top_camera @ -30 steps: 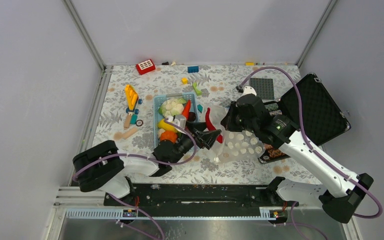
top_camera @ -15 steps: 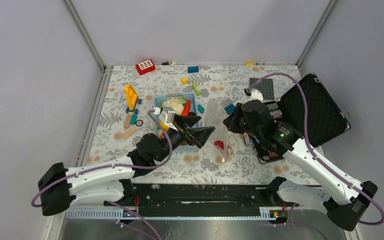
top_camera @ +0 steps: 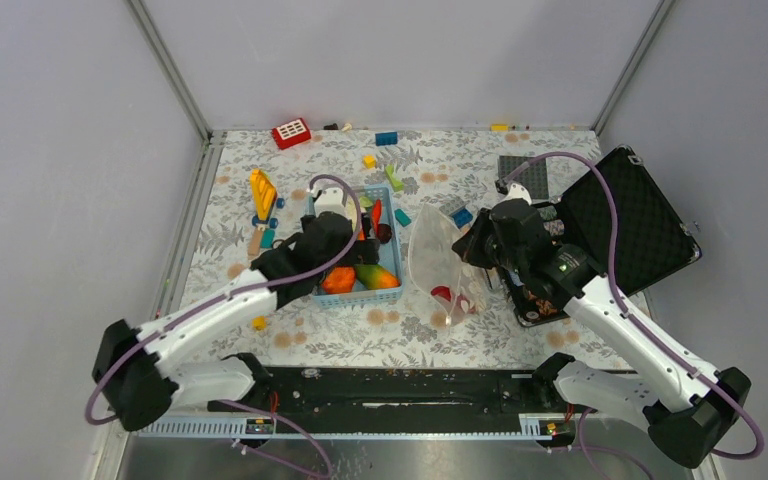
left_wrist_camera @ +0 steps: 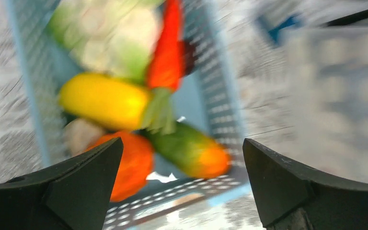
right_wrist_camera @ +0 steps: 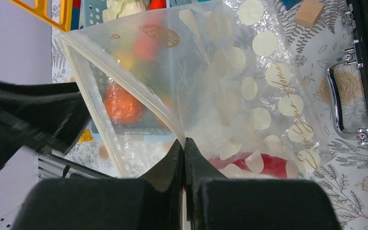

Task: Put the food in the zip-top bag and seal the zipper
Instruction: Place the fake vegetable in the zipper food storage bag, then pick up the fake vegetable from the bin.

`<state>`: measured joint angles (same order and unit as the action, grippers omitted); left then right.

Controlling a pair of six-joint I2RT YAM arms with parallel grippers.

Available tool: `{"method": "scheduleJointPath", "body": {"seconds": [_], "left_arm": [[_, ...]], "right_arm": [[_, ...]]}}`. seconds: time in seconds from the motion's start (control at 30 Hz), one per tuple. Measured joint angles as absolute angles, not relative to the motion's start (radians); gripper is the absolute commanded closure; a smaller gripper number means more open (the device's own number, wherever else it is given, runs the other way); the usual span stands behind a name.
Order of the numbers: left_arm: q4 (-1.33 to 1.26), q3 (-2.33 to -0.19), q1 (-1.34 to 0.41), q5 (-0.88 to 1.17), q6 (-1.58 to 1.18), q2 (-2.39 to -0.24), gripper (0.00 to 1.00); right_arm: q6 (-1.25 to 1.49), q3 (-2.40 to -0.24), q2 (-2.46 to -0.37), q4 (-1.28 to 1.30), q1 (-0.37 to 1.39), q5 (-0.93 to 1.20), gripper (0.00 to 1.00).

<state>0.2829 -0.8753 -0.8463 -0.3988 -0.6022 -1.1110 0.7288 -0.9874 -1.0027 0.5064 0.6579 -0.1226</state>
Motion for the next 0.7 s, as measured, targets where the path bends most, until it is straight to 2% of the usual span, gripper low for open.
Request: {"method": "scheduleJointPath", "body": {"seconds": [0.17,0.47,0.7], "left_arm": [[0.462,-0.876,-0.717,-0.325,-0.621,-1.269,0.01],[0.539,-0.883,-0.679,-0.308,-0.630,-1.355,0.02],[0.554,-0.883,-0.675,-0.315,-0.633,-1.439,0.08]], "right_arm": [[0.714,-0.981,-1.006,0.510,0.658,-0.118,1.00],[0.695,-0.968,-1.013,0.512,0.658,-0.118,1.00],[0.686,-0.967,-1.015,0.512,0.658,-0.119,1.00]]}}
